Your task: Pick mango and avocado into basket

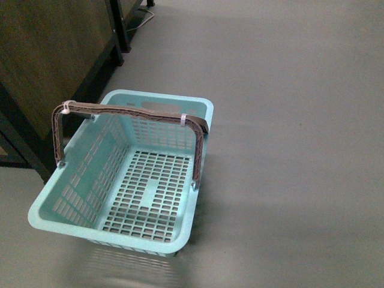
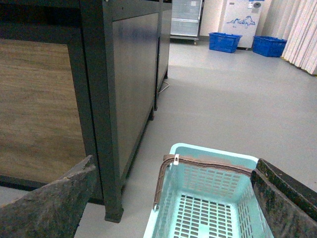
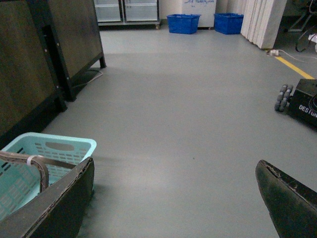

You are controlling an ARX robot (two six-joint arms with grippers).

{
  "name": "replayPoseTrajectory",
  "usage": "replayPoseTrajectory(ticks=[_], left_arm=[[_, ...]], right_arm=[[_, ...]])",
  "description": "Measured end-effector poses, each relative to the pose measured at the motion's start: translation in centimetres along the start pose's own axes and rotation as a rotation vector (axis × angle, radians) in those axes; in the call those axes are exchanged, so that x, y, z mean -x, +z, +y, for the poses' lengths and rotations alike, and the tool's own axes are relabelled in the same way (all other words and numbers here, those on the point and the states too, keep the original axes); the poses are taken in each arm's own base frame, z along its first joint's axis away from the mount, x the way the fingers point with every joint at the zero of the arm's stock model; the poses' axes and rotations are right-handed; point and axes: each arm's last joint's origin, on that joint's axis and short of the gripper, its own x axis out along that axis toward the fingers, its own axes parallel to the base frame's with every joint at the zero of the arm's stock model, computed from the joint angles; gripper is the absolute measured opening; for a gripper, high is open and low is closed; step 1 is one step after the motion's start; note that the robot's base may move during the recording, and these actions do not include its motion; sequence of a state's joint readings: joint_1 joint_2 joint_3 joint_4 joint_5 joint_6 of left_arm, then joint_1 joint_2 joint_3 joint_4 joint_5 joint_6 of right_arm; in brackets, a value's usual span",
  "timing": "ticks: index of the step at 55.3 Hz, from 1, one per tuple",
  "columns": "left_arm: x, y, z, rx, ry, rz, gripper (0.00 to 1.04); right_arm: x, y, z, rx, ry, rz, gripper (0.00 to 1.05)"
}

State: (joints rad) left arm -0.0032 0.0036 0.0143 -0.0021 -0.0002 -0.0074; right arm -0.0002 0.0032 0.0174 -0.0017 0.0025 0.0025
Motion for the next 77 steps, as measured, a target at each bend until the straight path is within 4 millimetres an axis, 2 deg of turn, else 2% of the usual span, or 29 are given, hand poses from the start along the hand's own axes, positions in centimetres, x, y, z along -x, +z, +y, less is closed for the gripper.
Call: replayPoseTrajectory(ticks=[29, 32, 34, 42, 52, 56, 60, 69, 77], left_arm=[[0.0, -0.1, 0.0, 0.015, 0.013, 0.015, 0.96], [-0.4, -0.2, -0.1, 0.195, 0.120, 0.197, 0.96], [-0.9, -0.2, -0.2, 0.313, 0.157, 0.239, 0.96], [-4.9, -0.3, -0.9, 0.792, 0.225, 0.274, 0.96], [-11.3, -1.1, -1.8, 1.161, 0.266, 0.244, 0.96], [-14.6, -2.7, -2.4, 1.280, 0.296, 0.260, 0.96], [-16.9, -4.3, -2.9, 1.347, 0.325, 0.286, 0.96], [-24.1, -9.8, -5.7, 1.474, 0.348, 0.390, 0.96], [-28.5, -12.9, -7.9, 1.524, 0.315, 0.434, 0.96]], right_arm=[[0.0, 0.0, 0.0, 0.000, 0.000, 0.000, 0.96], [0.0, 0.0, 0.0, 0.000, 0.000, 0.000, 0.96], [0.0, 0.0, 0.0, 0.000, 0.000, 0.000, 0.96], [0.0, 0.0, 0.0, 0.000, 0.000, 0.000, 0.96], [0.0, 0.0, 0.0, 0.000, 0.000, 0.000, 0.96], [0.0, 0.0, 0.0, 0.000, 0.000, 0.000, 0.96], [0.0, 0.0, 0.0, 0.000, 0.000, 0.000, 0.96], [0.0, 0.0, 0.0, 0.000, 0.000, 0.000, 0.96], [0.0, 0.0, 0.0, 0.000, 0.000, 0.000, 0.96]])
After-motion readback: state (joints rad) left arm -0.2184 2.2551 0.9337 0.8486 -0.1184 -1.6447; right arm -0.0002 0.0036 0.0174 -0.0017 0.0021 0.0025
